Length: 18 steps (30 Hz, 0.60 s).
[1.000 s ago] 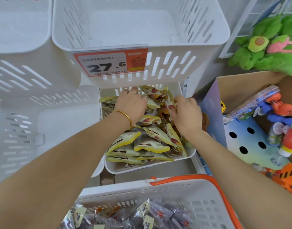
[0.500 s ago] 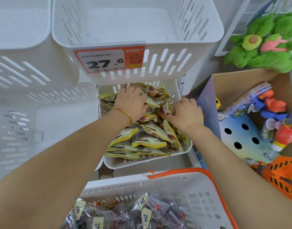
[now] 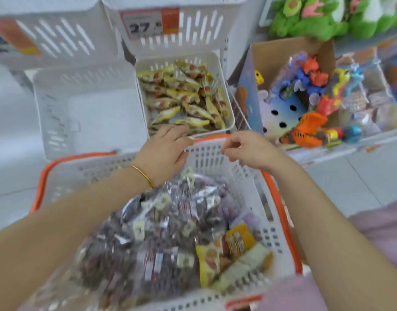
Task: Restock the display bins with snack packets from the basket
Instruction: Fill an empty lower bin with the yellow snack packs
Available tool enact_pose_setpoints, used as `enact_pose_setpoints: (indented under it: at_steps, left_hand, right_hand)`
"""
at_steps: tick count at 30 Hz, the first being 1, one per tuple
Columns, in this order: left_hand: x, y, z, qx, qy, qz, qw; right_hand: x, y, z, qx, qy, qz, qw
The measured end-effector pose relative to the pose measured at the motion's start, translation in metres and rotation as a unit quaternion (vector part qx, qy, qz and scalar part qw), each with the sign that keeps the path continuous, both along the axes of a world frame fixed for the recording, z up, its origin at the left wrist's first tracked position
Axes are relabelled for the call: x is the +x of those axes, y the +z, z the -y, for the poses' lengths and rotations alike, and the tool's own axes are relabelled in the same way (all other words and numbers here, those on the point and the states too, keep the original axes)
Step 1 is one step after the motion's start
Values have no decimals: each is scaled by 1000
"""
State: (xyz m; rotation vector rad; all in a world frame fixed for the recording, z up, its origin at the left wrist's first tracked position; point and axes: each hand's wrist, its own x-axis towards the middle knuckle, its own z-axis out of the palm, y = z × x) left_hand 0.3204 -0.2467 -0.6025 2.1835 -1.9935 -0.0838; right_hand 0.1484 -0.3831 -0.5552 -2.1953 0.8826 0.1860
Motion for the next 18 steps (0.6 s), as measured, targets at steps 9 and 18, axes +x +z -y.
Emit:
enact_pose_setpoints:
  at_steps: [9,18]
  left_hand:
    - [-60,-4,-80,134,-22,-84,987]
    - [-104,-19,-92,29,-63,-150,986]
  right_hand:
    - [-50,-29,-73,17,230,-208,950]
    - [-73,-63,-73,-57,160,-93,981]
